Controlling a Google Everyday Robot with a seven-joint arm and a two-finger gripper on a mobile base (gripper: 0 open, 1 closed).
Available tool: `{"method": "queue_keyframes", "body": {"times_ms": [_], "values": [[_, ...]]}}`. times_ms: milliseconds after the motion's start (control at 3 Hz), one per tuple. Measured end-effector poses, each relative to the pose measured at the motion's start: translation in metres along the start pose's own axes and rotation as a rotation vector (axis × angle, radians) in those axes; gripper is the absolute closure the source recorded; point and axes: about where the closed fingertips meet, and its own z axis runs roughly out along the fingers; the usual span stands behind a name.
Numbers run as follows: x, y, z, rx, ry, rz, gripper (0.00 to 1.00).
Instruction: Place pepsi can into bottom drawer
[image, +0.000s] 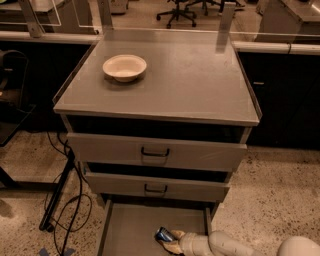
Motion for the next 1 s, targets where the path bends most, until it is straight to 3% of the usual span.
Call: {"method": "queue_keyframes", "body": {"times_ms": [1000], "values": [[0.0, 0.0001, 0.0001, 0.0, 0.0, 0.0, 0.11]]}}
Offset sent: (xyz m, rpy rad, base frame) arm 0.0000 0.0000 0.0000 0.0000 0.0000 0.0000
